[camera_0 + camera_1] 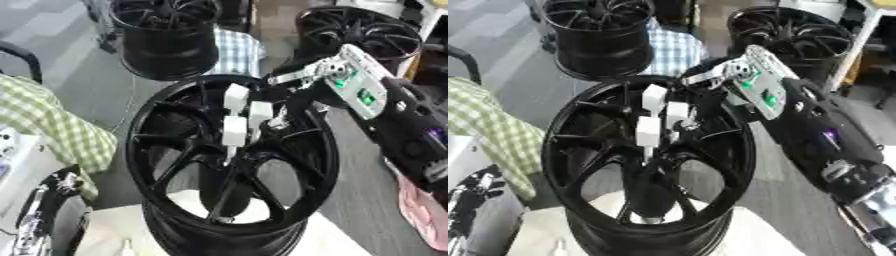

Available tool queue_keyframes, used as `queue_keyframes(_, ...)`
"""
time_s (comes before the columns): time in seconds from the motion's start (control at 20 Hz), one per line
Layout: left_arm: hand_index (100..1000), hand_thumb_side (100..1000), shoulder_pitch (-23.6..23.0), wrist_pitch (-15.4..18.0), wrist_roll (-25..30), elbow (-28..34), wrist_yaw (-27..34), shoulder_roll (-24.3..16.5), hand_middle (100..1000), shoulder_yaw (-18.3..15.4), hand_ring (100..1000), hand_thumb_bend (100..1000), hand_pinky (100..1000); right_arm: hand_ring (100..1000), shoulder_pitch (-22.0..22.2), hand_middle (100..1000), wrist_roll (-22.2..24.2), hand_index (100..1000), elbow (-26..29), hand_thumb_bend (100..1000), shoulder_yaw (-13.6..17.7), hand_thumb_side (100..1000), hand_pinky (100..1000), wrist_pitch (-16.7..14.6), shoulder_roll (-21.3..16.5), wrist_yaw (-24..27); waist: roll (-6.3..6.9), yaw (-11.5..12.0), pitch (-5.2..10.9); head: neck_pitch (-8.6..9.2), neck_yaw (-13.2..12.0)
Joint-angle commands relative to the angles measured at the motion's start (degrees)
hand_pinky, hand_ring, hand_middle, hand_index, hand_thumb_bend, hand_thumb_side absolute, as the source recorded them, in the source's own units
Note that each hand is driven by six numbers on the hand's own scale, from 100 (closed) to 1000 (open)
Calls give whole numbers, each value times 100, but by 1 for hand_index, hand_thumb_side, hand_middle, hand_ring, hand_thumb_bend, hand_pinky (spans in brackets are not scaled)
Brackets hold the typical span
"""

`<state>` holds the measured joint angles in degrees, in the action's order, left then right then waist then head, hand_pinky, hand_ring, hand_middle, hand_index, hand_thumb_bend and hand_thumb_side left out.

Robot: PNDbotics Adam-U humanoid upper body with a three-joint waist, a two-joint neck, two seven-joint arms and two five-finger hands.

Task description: Pull the pin out of the wheel hub.

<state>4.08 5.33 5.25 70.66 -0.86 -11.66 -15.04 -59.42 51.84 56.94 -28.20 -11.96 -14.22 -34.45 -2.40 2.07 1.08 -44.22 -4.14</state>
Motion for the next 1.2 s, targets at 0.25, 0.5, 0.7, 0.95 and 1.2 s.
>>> queue_keyframes(0.25, 803, 614, 76, 15, 23, 104, -20, -101, 724, 12, 730, 283, 752, 824, -75, 752, -2, 872, -40, 325, 113, 461, 815, -56, 43, -164, 36, 8, 47, 10, 7)
queue_keyframes(0.5, 803, 613, 82, 13, 27, 105, -21, -95, 724, 15, 730, 283, 752, 796, -64, 704, -93, 835, -76, 291, 143, 442, 799, -69, 85, -241, 36, 19, 45, 10, 8)
queue_keyframes(0.7, 803, 613, 86, 9, 32, 105, -21, -90, 724, 17, 731, 284, 752, 772, -66, 651, -174, 803, -97, 258, 152, 418, 787, -69, 103, -288, 36, 29, 47, 10, 8)
queue_keyframes(0.95, 803, 614, 88, 9, 35, 102, -21, -87, 724, 18, 731, 285, 752, 698, -73, 532, -246, 761, -98, 170, 164, 347, 761, -65, 120, -314, 37, 36, 49, 10, 11)
queue_keyframes(1.2, 803, 614, 85, 10, 36, 100, -22, -88, 723, 17, 730, 285, 751, 587, -110, 427, -344, 720, -4, 110, 177, 309, 723, -30, 100, -217, 36, 33, 49, 10, 14)
